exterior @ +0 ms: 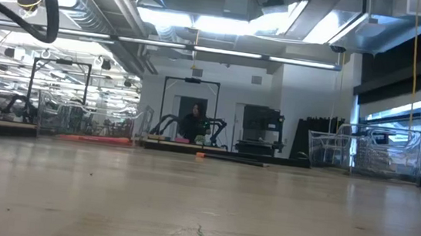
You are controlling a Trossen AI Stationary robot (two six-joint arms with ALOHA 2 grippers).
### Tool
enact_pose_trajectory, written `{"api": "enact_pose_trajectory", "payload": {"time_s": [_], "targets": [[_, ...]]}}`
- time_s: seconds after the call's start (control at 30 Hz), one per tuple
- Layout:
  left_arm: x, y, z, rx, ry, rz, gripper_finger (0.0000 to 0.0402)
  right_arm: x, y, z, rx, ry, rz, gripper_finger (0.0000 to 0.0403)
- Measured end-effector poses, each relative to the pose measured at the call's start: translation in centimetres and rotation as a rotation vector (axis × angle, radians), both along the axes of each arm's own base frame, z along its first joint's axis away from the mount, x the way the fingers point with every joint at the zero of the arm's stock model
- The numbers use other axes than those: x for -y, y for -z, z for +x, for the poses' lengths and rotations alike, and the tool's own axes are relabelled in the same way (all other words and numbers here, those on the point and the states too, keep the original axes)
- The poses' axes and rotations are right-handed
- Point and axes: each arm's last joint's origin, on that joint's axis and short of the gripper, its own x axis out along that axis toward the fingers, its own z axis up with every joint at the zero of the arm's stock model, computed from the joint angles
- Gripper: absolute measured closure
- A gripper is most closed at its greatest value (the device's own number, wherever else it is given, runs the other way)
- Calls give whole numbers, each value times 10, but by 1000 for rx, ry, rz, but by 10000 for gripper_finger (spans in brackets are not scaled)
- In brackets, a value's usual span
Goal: Sort crayons/erasers/pens/pencils in bins
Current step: Put the red crayon into the bottom transparent bin
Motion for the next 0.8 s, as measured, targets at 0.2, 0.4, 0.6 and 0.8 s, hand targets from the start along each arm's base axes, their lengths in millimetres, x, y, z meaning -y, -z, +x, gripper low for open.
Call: {"api": "enact_pose_trajectory", "payload": {"time_s": [0.2,0.4,0.6,0.8], "targets": [[0,0,0,2,8,5,287,0,0,0,0,1,2,269],[0,1,0,7,9,10,336,0,0,0,0,1,2,269],[1,1,-2,21,19,28,394,0,0,0,0,1,2,270],[1,1,-2,48,55,46,398,0,0,0,0,1,2,270]]}}
